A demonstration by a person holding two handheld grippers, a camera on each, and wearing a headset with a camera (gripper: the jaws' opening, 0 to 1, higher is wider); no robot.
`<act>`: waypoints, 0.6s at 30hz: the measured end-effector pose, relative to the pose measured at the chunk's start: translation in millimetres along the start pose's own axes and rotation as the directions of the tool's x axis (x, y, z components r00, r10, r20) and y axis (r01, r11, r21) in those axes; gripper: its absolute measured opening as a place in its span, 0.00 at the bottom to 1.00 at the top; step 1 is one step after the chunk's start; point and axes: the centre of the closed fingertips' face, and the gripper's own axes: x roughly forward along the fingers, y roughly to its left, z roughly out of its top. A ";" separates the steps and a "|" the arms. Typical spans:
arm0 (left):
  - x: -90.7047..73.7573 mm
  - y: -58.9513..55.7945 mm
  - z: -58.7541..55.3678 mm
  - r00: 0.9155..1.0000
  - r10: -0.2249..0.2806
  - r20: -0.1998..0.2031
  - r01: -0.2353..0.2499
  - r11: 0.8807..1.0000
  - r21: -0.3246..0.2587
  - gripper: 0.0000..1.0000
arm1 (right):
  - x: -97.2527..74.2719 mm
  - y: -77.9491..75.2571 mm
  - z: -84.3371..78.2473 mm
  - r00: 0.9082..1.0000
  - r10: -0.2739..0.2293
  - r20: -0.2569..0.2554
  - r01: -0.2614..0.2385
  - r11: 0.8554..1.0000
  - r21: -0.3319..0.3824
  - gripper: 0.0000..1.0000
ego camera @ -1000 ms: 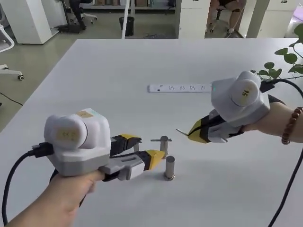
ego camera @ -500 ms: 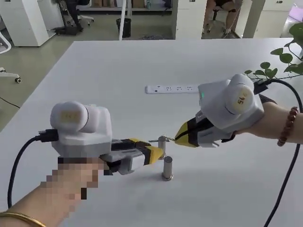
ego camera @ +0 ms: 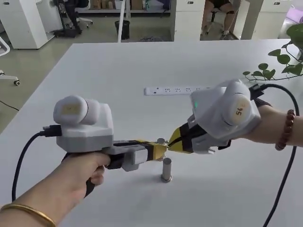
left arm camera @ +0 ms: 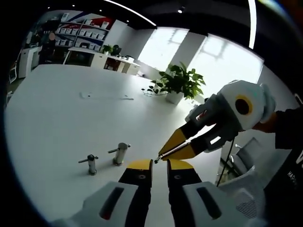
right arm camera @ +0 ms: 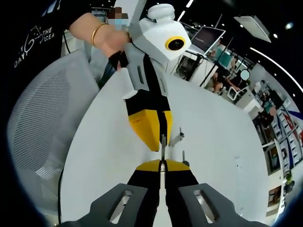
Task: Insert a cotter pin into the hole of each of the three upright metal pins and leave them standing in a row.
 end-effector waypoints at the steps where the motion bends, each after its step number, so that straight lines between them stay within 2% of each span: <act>1: 0.0 -0.1 -0.4 1.000 0.000 -0.001 0.000 1.000 -0.003 0.09 | 0.0 0.3 0.6 1.000 -0.001 0.000 0.001 1.000 -0.003 0.00; 11: 1.7 -0.8 -2.3 1.000 -0.001 -0.007 0.001 0.999 -0.052 0.04 | 2.6 5.5 3.3 1.000 -0.002 -0.018 0.001 0.998 -0.058 0.00; 18: 3.4 -0.2 -1.2 1.000 0.000 0.004 0.000 0.997 -0.073 0.01 | 2.8 4.1 3.1 1.000 -0.013 -0.019 0.012 0.998 -0.058 0.00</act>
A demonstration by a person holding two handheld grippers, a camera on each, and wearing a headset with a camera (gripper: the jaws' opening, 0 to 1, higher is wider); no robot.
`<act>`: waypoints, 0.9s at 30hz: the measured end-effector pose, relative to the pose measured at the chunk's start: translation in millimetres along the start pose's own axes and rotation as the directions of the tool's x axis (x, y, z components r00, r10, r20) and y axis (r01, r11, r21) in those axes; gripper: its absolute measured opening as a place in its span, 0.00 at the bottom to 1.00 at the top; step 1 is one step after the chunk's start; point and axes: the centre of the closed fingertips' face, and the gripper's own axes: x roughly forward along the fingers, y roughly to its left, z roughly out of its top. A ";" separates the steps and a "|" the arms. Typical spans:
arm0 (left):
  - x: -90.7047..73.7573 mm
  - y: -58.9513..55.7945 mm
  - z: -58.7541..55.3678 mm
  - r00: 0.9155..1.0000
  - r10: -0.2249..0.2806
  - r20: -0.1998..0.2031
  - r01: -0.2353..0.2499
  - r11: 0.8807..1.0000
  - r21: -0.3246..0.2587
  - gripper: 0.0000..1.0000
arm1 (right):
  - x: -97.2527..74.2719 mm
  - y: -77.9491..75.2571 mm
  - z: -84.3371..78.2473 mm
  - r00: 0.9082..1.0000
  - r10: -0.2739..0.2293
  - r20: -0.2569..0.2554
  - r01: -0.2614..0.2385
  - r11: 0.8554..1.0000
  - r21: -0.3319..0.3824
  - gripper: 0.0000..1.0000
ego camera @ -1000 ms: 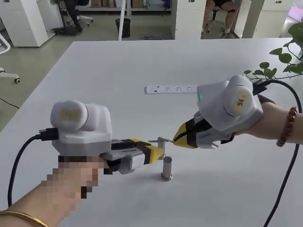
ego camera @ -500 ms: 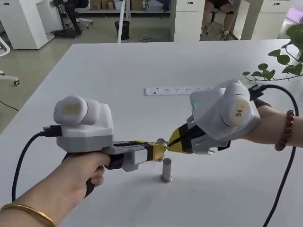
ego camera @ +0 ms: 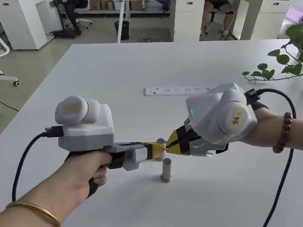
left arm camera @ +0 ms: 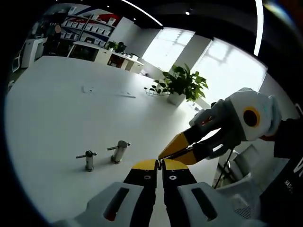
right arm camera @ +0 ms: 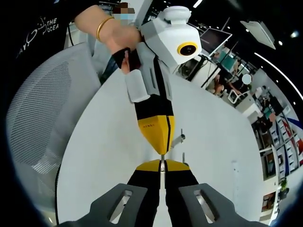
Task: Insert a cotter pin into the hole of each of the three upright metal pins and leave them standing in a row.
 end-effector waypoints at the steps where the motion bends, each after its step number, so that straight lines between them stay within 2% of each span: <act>1: 0.2 -0.2 0.3 1.000 -0.001 0.002 0.001 1.000 -0.006 0.01 | 0.0 -0.5 -0.1 1.000 -0.004 0.000 0.004 1.000 -0.001 0.00; 7: 0.5 -0.2 1.7 1.000 0.000 0.008 0.000 0.999 0.032 0.01 | 0.0 -2.8 0.3 1.000 -0.021 0.002 0.021 1.000 0.002 0.00; 9: 0.0 -1.2 4.0 1.000 -0.001 0.019 -0.001 0.998 0.070 0.01 | -0.5 -3.7 0.9 1.000 -0.027 0.007 0.026 1.000 0.008 0.00; 15: 1.2 0.2 9.7 0.999 0.004 0.043 -0.007 0.997 0.073 0.00 | -1.9 -9.0 0.8 0.998 -0.059 0.014 0.059 0.997 0.039 0.00; 21: 1.9 -0.3 13.1 0.999 0.002 0.051 -0.006 0.996 0.085 0.00 | -3.5 -13.3 -0.8 0.996 -0.083 0.037 0.078 0.990 0.120 0.00; 27: -0.3 -1.3 15.3 0.998 -0.014 0.056 0.009 0.994 0.104 0.00 | -6.2 -15.1 -1.7 0.993 -0.087 0.074 0.068 0.972 0.227 0.00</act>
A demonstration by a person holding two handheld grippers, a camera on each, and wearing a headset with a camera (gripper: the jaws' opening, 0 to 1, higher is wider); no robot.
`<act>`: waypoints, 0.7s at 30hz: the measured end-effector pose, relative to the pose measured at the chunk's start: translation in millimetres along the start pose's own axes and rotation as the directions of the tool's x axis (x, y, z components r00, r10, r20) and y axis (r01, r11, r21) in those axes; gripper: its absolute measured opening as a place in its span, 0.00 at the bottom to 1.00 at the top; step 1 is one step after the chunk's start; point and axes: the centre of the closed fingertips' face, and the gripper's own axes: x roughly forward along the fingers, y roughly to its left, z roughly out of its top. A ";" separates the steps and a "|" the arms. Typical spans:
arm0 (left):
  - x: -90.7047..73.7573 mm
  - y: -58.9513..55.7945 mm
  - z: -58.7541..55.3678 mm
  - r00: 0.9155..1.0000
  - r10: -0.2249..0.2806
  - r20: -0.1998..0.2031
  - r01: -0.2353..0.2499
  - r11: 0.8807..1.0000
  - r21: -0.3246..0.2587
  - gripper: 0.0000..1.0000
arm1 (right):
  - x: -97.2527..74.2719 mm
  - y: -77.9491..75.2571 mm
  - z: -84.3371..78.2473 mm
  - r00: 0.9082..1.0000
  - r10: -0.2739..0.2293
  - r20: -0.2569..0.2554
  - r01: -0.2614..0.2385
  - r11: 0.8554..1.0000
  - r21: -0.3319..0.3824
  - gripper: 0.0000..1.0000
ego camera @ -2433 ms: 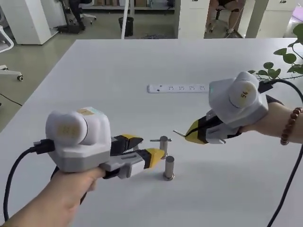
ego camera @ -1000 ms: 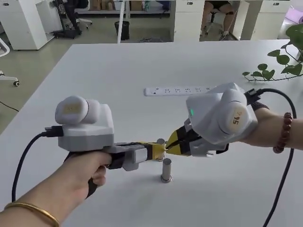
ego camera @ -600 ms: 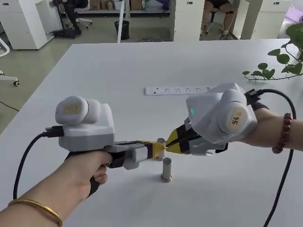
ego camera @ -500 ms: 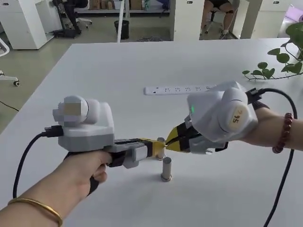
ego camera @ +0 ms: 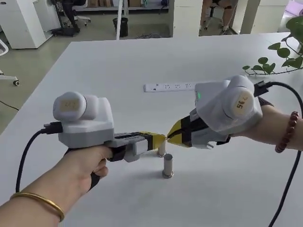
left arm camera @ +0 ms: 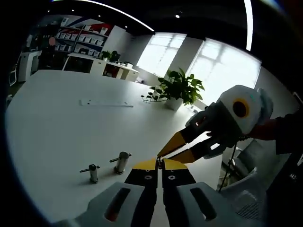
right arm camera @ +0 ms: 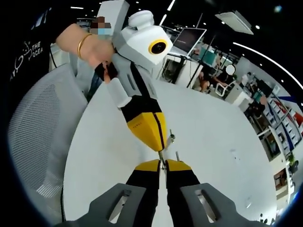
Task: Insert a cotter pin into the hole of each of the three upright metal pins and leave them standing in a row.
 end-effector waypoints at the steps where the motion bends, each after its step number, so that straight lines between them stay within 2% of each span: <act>1: -0.4 -0.1 0.1 1.000 -0.003 0.001 0.003 1.000 0.003 0.00 | -0.3 0.2 0.2 1.000 0.002 0.004 -0.002 1.000 0.013 0.00; 4: -1.1 0.5 0.2 1.000 -0.002 0.001 0.002 1.000 0.029 0.00 | -1.3 -5.8 -3.7 1.000 -0.001 0.019 0.000 0.997 0.073 0.01; 6: -1.4 1.9 -1.0 1.000 0.000 -0.003 0.000 1.000 0.027 0.00 | -2.2 -9.7 -6.4 1.000 -0.011 0.029 0.008 0.995 0.104 0.02; 8: -1.7 3.3 -2.5 1.000 0.002 -0.007 -0.002 1.000 0.031 0.00 | -4.1 -8.9 -6.3 0.999 -0.009 0.048 0.001 0.987 0.162 0.03; 12: -4.1 7.6 -5.5 1.000 0.012 -0.011 -0.012 0.999 0.051 0.00 | -7.7 -6.1 -7.1 0.998 0.001 0.063 -0.014 0.976 0.216 0.05; 17: -8.6 8.0 -4.7 1.000 -0.002 0.007 0.001 0.996 0.087 0.00 | -10.5 -0.9 -8.2 0.995 0.029 0.093 -0.057 0.949 0.311 0.09; 18: -9.7 7.9 -4.9 1.000 -0.006 0.007 0.006 0.995 0.103 0.00 | -11.5 2.9 -6.0 0.992 0.047 0.114 -0.083 0.939 0.335 0.09; 21: -12.6 7.5 -5.9 1.000 -0.020 0.005 0.019 0.990 0.136 0.00 | -13.7 8.6 -5.7 0.988 0.077 0.131 -0.120 0.926 0.359 0.10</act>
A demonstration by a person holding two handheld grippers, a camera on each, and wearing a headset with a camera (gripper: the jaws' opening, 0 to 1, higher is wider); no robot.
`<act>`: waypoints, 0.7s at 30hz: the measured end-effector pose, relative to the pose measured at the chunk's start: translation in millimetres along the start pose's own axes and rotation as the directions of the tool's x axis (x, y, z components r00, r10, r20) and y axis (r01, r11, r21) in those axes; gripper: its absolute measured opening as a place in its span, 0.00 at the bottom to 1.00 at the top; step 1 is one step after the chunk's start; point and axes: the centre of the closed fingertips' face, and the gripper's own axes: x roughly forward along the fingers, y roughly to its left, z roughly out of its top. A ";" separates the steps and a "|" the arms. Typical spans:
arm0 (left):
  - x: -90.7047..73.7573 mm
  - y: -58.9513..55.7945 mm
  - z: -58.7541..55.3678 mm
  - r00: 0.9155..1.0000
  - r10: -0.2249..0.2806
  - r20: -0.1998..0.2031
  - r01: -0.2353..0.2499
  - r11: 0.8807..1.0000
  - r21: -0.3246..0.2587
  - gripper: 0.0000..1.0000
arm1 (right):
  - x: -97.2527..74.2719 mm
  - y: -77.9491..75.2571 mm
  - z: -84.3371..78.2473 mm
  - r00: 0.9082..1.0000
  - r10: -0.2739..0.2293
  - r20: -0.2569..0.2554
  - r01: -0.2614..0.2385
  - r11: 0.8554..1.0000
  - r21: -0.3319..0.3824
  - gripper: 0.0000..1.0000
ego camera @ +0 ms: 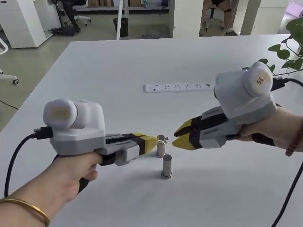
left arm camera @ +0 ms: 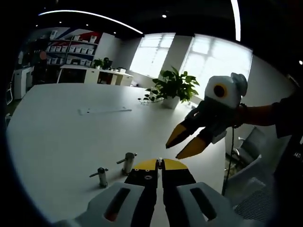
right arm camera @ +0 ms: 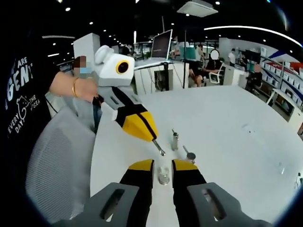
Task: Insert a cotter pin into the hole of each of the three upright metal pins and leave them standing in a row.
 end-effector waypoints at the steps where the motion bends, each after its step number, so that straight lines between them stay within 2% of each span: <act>1: -1.1 -0.2 -0.5 1.000 -0.006 0.002 0.006 1.000 0.009 0.00 | -0.6 1.5 -0.9 1.000 0.004 -0.002 -0.004 1.000 0.004 0.11; 5: -3.9 0.3 -3.0 1.000 -0.018 -0.003 0.018 1.000 0.023 0.00 | -1.7 8.5 -3.5 0.999 0.035 -0.008 -0.035 0.999 0.015 0.11; 11: -5.6 -12.0 -3.4 0.997 -0.083 -0.001 0.083 0.993 0.083 0.00 | -2.2 20.1 -5.5 0.995 0.095 -0.016 -0.095 0.995 0.023 0.11; 18: -6.3 -23.9 -6.0 0.988 -0.153 -0.015 0.154 0.979 0.137 0.00 | -2.4 29.3 -7.2 0.989 0.147 -0.020 -0.146 0.989 0.022 0.09; 21: -8.3 -30.8 -7.4 0.981 -0.193 -0.021 0.194 0.969 0.153 0.00 | -2.9 32.6 -8.6 0.986 0.165 -0.022 -0.164 0.986 0.023 0.08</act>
